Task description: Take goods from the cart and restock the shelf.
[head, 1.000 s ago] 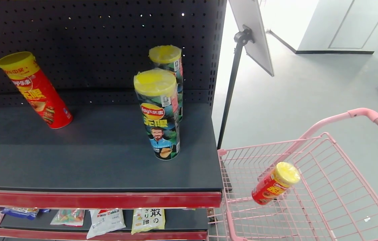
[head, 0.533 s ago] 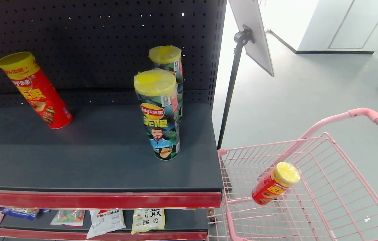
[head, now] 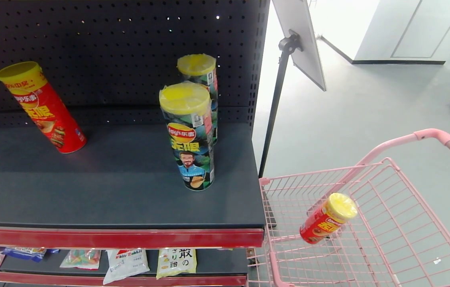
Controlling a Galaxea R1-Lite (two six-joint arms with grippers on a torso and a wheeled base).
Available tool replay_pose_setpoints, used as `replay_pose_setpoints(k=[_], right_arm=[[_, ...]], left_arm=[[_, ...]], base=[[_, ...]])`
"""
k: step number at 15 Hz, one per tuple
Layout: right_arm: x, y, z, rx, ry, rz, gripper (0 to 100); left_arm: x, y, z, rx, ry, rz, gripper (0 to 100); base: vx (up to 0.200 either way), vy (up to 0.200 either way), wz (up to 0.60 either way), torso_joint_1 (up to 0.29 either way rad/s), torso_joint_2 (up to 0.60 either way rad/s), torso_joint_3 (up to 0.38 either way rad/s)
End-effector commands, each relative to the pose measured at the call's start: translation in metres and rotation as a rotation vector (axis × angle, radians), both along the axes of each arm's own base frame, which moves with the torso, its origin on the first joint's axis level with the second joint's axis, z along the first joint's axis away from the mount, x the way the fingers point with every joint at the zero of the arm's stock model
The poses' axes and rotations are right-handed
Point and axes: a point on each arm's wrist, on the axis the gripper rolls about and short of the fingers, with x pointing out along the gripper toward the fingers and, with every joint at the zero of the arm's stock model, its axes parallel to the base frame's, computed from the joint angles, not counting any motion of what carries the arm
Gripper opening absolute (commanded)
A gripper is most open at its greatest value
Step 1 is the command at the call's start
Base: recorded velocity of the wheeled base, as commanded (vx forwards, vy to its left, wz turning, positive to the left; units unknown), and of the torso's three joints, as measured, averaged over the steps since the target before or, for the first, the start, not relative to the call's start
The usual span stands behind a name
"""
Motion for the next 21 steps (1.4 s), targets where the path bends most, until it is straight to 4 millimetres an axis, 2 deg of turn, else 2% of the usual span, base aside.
replay_pose_setpoints(k=[1,4,12,21], right_arm=[[0.0001,0.0000,0.0002,0.000,0.000,0.000,100],[0.0001,0.0000,0.0000,0.000,0.001,0.000,100],[0.0001,0.0000,0.0000,-0.002,0.001,0.000,100],[0.0001,0.0000,0.0000,-0.002,0.001,0.000,100]], left_arm=[[0.0001,0.0000,0.0001,-0.002,0.001,0.001,100],[0.0001,0.0000,0.0001,0.000,0.001,0.001,100],[0.0001,0.0000,0.0001,0.000,0.001,0.001,100],[0.0001,0.0000,0.0001,-0.002,0.001,0.001,100]], base=[[0.000,0.000,0.00,0.000,0.00,0.000],[0.000,0.000,0.00,-0.032,0.08,0.043],[0.000,0.000,0.00,-0.148,0.36,0.203],[0.000,0.000,0.00,-0.194,0.50,0.303]])
